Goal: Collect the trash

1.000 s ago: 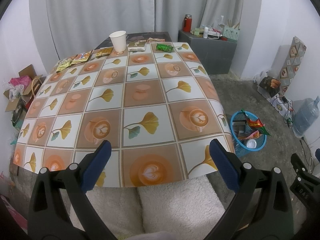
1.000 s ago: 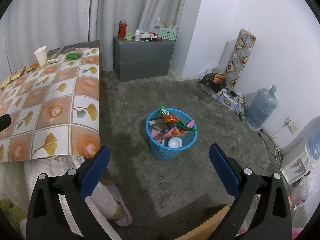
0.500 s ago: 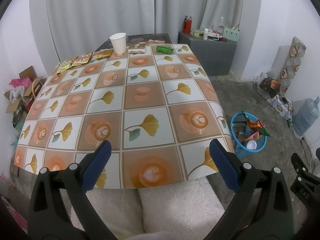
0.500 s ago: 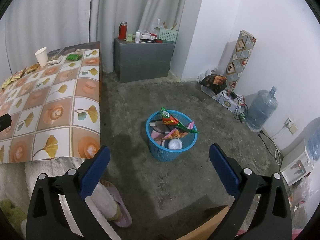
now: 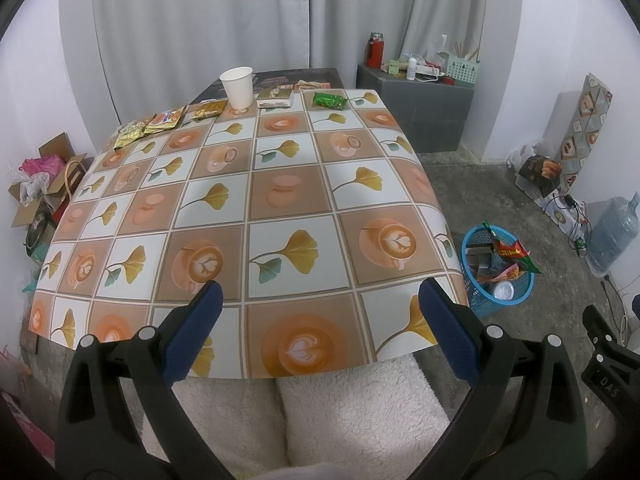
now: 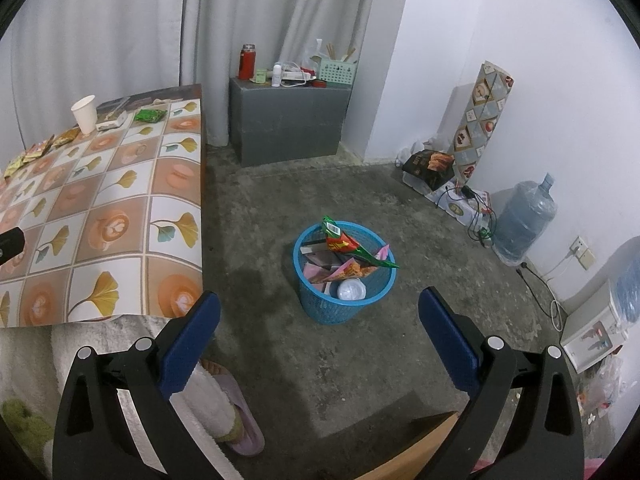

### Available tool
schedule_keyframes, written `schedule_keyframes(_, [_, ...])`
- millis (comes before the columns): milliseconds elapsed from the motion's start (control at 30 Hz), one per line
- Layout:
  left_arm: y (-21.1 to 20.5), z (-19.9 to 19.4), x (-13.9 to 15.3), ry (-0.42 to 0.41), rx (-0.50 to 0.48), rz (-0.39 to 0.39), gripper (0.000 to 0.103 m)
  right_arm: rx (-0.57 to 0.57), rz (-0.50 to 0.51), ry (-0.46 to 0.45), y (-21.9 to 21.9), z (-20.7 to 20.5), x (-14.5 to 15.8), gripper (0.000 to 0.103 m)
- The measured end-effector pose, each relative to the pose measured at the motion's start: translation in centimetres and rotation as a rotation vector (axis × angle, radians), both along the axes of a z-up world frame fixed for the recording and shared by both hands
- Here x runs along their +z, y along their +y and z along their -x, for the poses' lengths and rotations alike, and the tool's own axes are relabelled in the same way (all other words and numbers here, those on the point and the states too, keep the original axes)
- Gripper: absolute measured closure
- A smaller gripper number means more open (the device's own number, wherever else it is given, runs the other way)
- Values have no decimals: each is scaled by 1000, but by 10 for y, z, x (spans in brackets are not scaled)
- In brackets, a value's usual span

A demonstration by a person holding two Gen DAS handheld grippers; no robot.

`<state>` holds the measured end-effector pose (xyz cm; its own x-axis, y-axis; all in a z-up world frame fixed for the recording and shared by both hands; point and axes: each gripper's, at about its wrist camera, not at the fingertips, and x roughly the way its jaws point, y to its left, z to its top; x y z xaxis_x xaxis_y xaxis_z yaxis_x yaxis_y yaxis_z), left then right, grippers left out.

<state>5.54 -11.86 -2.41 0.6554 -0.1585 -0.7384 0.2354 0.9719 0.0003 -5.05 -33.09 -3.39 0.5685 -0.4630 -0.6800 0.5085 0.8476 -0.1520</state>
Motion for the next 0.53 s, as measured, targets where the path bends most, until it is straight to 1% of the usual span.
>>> schedule_keyframes(533, [1, -1, 1, -10, 4, -4, 9, -1, -1, -1, 0, -1, 1, 7])
